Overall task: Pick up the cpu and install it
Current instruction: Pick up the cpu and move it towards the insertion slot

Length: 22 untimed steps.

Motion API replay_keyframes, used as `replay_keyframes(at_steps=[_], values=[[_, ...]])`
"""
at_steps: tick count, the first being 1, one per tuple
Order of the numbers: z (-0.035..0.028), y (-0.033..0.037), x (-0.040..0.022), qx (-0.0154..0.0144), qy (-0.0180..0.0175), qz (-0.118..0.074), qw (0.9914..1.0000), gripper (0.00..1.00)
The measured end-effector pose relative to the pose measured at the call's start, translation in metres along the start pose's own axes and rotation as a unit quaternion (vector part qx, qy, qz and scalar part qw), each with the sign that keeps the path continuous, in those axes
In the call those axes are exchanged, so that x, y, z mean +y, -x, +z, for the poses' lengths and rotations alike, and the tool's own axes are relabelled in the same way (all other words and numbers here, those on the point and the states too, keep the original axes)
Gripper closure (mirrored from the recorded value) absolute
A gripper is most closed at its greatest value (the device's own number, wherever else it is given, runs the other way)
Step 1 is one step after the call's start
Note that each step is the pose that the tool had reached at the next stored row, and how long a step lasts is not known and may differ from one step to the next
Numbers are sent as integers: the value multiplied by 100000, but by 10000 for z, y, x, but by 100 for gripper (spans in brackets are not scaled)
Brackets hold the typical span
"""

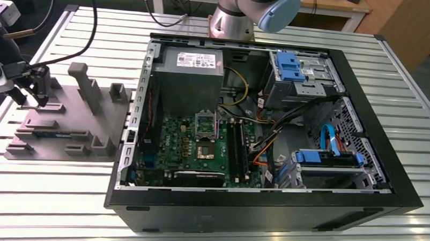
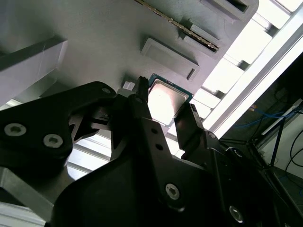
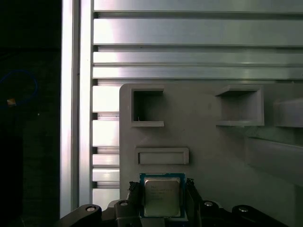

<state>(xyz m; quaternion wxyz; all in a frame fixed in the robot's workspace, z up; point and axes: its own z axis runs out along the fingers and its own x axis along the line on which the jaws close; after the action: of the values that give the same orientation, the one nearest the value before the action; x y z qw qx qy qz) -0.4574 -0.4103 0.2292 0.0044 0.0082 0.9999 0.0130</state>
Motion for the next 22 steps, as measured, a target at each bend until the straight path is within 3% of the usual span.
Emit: replay_keyframes(at_steps=[22], values=[[-51, 0, 1, 6, -2, -1, 100000, 53]])
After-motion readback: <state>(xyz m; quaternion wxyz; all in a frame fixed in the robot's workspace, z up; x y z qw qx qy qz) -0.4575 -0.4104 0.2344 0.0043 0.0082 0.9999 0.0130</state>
